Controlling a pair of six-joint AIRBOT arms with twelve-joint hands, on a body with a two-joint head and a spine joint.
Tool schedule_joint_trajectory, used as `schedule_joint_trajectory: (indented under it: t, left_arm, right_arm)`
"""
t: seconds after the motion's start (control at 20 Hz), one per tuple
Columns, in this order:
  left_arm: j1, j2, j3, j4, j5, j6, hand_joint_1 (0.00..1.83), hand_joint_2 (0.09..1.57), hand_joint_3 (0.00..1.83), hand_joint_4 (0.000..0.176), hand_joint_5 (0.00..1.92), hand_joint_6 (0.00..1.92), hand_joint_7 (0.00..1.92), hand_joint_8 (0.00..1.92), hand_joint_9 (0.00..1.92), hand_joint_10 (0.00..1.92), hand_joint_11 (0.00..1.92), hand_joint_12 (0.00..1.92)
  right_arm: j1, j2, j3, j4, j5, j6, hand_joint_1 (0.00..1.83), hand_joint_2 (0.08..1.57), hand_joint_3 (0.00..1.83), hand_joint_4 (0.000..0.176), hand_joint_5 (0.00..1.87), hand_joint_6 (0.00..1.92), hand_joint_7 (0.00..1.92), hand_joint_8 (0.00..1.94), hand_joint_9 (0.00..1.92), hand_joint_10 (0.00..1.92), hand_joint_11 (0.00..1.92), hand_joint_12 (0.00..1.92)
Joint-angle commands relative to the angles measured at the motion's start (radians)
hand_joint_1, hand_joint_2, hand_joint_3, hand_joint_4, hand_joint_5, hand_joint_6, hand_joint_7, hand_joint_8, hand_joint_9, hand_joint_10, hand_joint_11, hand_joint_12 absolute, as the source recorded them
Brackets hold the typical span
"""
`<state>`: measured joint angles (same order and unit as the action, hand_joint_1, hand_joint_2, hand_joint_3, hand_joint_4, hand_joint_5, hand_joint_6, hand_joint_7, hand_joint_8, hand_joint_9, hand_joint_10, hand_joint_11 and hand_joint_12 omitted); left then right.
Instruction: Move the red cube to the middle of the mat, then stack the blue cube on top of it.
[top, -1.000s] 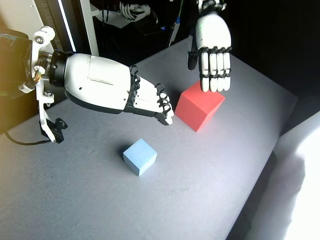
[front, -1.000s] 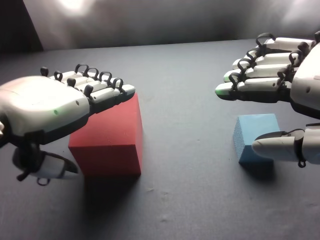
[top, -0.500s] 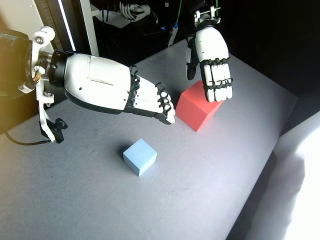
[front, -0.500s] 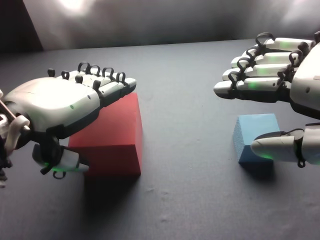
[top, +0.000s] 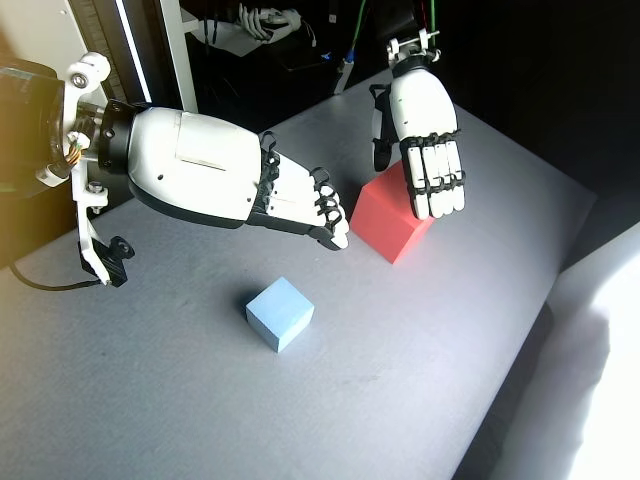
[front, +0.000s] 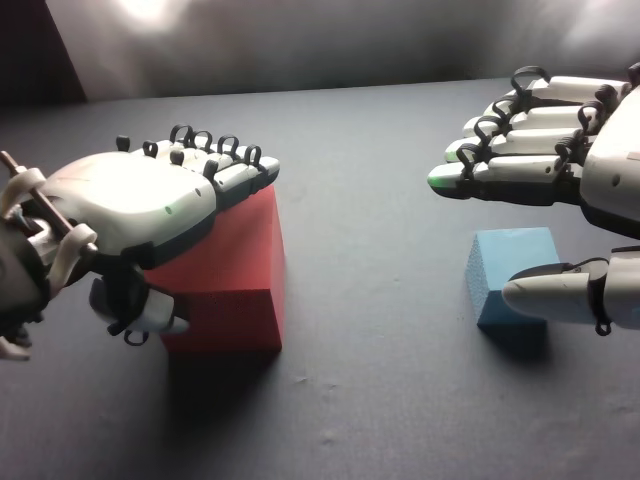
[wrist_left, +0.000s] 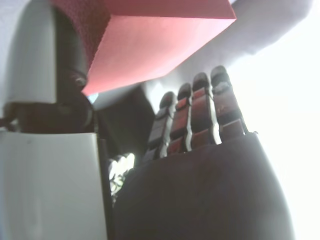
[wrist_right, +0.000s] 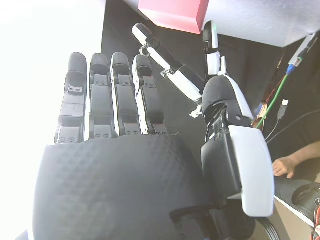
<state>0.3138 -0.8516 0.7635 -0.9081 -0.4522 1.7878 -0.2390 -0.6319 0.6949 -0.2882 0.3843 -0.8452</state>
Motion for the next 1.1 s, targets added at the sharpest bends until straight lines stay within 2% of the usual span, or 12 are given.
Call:
schedule_joint_trajectory:
  t: [0.0,0.15,0.4,0.45,0.55,0.65,0.7,0.8,0.9,0.95,1.0,1.05]
  left_arm:
    - [-0.012,0.004,0.004,0.026,-0.068,0.01,1.41,0.92,0.0,0.0,0.0,0.0,0.0,0.0,0.0,0.0,0.01,0.01]
    - [-0.018,-0.034,0.04,-0.005,-0.053,0.06,1.41,0.92,0.0,0.0,0.0,0.0,0.0,0.0,0.0,0.0,0.01,0.01]
    - [-0.024,-0.089,0.116,-0.033,-0.021,0.11,1.4,0.96,0.01,0.0,0.0,0.0,0.0,0.0,0.0,0.0,0.0,0.0]
    - [-0.029,-0.094,0.128,-0.034,-0.014,0.117,1.4,0.95,0.01,0.0,0.0,0.0,0.0,0.0,0.0,0.0,0.0,0.0]
    - [-0.044,-0.093,0.142,-0.057,0.015,0.15,1.4,0.95,0.01,0.0,0.0,0.0,0.0,0.0,0.0,0.0,0.01,0.01]
    - [-0.077,-0.074,0.133,-0.172,0.031,0.275,1.39,0.96,0.01,0.0,0.0,0.0,0.0,0.0,0.0,0.0,0.01,0.0]
    - [-0.086,-0.067,0.129,-0.188,0.033,0.293,1.39,0.96,0.01,0.0,0.0,0.0,0.0,0.0,0.0,0.0,0.01,0.0]
    - [-0.116,-0.039,0.11,-0.272,0.04,0.381,1.38,0.96,0.01,0.0,0.0,0.0,0.0,0.0,0.01,0.0,0.03,0.02]
    - [-0.139,-0.021,0.097,-0.29,0.04,0.406,1.37,0.98,0.01,0.0,0.06,0.0,0.07,0.0,0.08,0.01,0.07,0.06]
    - [-0.148,-0.017,0.093,-0.309,0.041,0.426,1.37,0.98,0.0,0.0,0.13,0.01,0.15,0.01,0.16,0.0,0.01,0.4]
    - [-0.152,-0.016,0.093,-0.326,0.041,0.438,1.33,0.99,0.0,0.0,0.2,0.01,0.24,0.01,0.23,0.01,0.0,0.61]
    - [-0.157,-0.02,0.099,-0.338,0.041,0.443,1.32,0.99,0.0,0.0,0.22,0.01,0.28,0.01,0.27,0.01,0.0,0.7]
  right_arm:
    - [0.018,0.008,-0.002,0.015,0.115,0.001,0.1,1.3,0.0,0.0,0.27,0.01,0.24,0.01,0.22,0.01,0.0,0.54]
    - [0.018,0.008,-0.002,0.015,0.115,0.001,0.13,1.3,0.0,0.0,0.27,0.01,0.25,0.0,0.23,0.01,0.0,0.56]
    - [0.018,0.008,-0.002,0.015,0.115,0.001,0.06,1.31,0.0,0.0,0.26,0.0,0.22,0.0,0.2,0.0,0.0,0.48]
    - [0.018,0.008,-0.002,0.015,0.114,0.001,0.06,1.31,0.0,0.0,0.25,0.0,0.21,0.0,0.18,0.0,0.0,0.44]
    - [0.018,0.008,-0.002,0.015,0.114,0.001,0.06,1.31,0.0,0.0,0.27,0.01,0.23,0.0,0.2,0.01,0.0,0.48]
    - [0.018,0.008,-0.002,0.015,0.114,0.001,0.1,1.31,0.0,0.0,0.28,0.0,0.25,0.0,0.22,0.01,0.0,0.53]
    - [0.018,0.008,-0.002,0.015,0.114,0.001,0.1,1.31,0.0,0.0,0.28,0.0,0.25,0.0,0.22,0.01,0.0,0.53]
    - [0.018,0.008,-0.002,0.015,0.113,0.001,0.11,1.3,0.0,0.0,0.28,0.01,0.25,0.01,0.23,0.01,0.0,0.58]
    - [0.018,0.008,-0.002,0.015,0.113,0.001,0.12,1.3,0.0,0.0,0.28,0.0,0.25,0.0,0.23,0.0,0.0,0.56]
    - [0.018,0.008,-0.002,0.015,0.113,0.001,0.1,1.31,0.0,0.0,0.27,0.0,0.24,0.0,0.22,0.0,0.0,0.54]
    - [0.018,0.008,-0.002,0.015,0.113,0.001,0.1,1.3,0.0,0.0,0.27,0.0,0.25,0.0,0.22,0.0,0.0,0.54]
    - [0.019,0.008,-0.002,0.015,0.113,0.001,0.11,1.3,0.0,0.0,0.26,0.0,0.24,0.0,0.22,0.0,0.0,0.52]
